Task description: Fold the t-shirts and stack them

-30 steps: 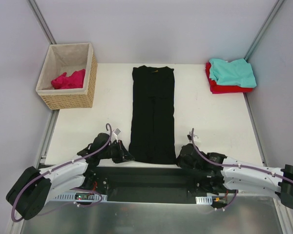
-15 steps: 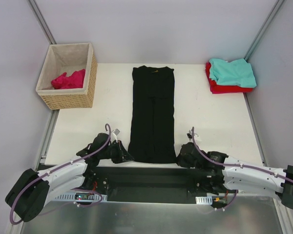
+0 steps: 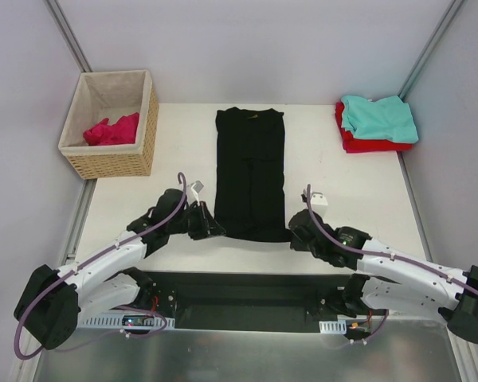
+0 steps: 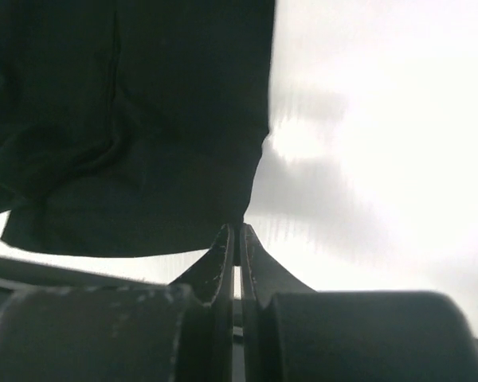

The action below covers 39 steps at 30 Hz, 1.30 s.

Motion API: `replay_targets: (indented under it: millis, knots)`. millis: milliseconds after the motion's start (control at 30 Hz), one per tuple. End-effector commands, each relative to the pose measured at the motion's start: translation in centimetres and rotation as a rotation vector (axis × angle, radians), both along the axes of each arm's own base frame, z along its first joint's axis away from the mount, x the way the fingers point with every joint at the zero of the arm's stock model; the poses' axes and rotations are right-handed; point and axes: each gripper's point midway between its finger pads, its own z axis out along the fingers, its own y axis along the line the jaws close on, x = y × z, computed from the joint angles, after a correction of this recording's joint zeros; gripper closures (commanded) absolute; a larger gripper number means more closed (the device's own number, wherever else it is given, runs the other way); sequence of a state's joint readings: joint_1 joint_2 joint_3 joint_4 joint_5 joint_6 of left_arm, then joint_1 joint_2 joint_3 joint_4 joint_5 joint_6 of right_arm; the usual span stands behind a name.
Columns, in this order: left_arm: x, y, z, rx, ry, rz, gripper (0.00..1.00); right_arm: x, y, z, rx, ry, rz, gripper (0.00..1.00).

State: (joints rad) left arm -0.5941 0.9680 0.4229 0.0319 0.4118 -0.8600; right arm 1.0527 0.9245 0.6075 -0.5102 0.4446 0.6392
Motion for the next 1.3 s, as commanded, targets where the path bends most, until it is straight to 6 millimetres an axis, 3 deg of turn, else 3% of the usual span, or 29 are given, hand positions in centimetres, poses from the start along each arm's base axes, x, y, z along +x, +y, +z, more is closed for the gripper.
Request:
replay_targets:
  millis: [0, 200, 233, 433, 700, 933, 1267]
  knots:
    - [3.0, 0.2, 2.4, 0.043, -0.085, 0.015, 1.00, 2.8, -1.4, 2.3, -0.060, -0.075, -0.011, 0.99]
    - [7.2, 0.7, 4.1, 0.060, -0.113, 0.062, 1.00, 7.1, -1.8, 4.3, -0.021, -0.102, -0.048, 0.99]
    - [7.6, 0.7, 4.2, 0.064, -0.119, 0.062, 1.00, 7.9, -1.8, 4.0, -0.004, -0.070, -0.054, 0.99]
    - [10.5, 0.9, 4.0, 0.109, -0.129, 0.088, 1.00, 13.0, 1.0, 5.5, 0.055, -0.080, -0.038, 0.99]
    - [15.2, 1.7, 3.1, 0.166, -0.135, 0.132, 1.00, 18.2, 3.3, 4.3, 0.069, -0.029, -0.041, 0.99]
    - [18.5, 0.7, 2.4, 0.143, -0.111, 0.120, 1.00, 20.8, 3.2, 4.0, 0.081, -0.013, -0.060, 0.99]
    - [22.7, -1.1, 2.3, 0.092, -0.123, 0.095, 1.00, 22.7, 1.7, 3.5, 0.089, 0.001, -0.090, 0.99]
